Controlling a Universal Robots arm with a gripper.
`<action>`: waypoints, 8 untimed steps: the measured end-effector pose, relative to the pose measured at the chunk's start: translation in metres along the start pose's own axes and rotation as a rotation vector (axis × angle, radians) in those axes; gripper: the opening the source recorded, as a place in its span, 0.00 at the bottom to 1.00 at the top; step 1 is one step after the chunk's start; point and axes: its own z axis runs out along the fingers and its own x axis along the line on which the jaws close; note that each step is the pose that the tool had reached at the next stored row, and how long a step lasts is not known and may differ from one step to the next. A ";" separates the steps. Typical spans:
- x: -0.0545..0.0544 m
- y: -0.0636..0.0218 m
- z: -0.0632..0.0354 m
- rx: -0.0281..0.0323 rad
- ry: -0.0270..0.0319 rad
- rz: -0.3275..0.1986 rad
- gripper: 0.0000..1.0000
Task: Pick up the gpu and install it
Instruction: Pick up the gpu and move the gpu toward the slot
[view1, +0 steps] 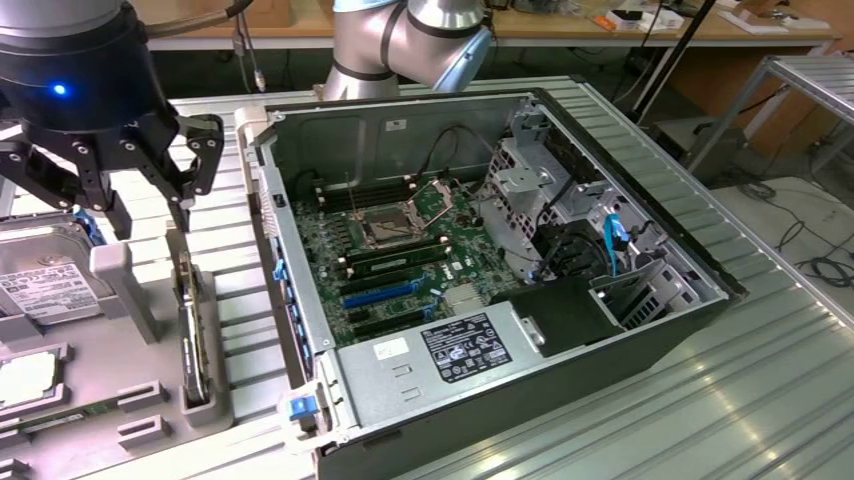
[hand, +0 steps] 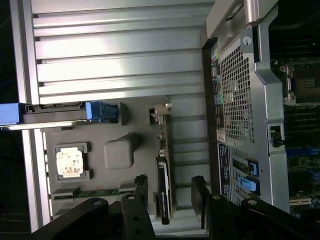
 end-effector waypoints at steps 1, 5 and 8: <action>0.000 0.0000 0.0006 0.0001 0.0000 0.000 0.48; 0.000 -0.0001 0.0029 0.0007 -0.0001 0.000 0.48; 0.000 -0.0002 0.0041 0.0008 0.0000 0.000 0.48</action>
